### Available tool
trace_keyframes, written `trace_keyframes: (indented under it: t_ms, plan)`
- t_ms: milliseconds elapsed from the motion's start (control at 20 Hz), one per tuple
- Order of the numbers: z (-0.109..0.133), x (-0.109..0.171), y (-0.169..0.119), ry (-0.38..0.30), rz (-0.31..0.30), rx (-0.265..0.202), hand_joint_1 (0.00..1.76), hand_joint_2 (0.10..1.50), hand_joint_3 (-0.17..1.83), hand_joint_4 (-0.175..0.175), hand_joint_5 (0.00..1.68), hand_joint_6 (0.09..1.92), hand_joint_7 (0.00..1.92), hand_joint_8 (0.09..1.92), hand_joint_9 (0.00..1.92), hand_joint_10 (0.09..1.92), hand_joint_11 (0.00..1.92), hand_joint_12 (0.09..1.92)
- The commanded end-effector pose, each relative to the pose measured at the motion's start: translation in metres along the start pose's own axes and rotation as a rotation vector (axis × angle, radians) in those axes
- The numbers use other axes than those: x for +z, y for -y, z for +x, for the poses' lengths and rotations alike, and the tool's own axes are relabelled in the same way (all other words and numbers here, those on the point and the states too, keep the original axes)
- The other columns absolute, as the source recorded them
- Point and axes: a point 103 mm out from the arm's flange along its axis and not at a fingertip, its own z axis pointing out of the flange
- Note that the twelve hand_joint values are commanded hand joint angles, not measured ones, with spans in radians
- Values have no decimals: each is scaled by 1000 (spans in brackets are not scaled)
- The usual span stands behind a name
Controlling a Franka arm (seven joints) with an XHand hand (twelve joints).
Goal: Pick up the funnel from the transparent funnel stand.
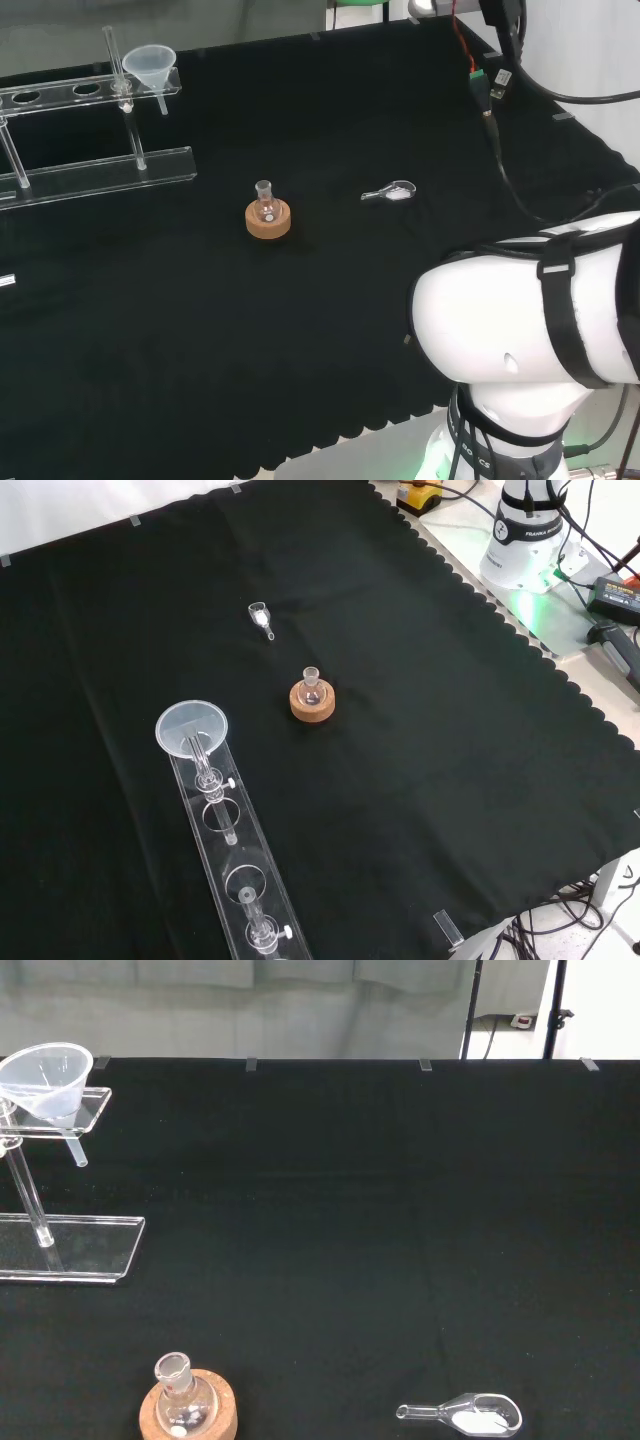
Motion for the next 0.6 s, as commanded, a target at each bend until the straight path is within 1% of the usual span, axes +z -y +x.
trace_keyframes:
  t_ms: [50,150,350,500,600]
  plan:
    - [-4,-1,0,16,-9,-1,30,813,76,64,43,87,0,93,0,111,0,1081]
    - [-7,-3,-1,25,-14,0,7,822,78,76,10,87,0,87,0,87,0,975]
    - [-9,-2,-12,46,-29,-10,8,817,75,81,0,87,0,87,0,87,0,936]
    - [-5,7,-26,26,-73,-53,21,806,69,83,0,87,0,87,0,87,0,933]
    - [-4,18,-42,6,-110,-84,28,801,66,84,0,87,0,87,0,87,0,934]
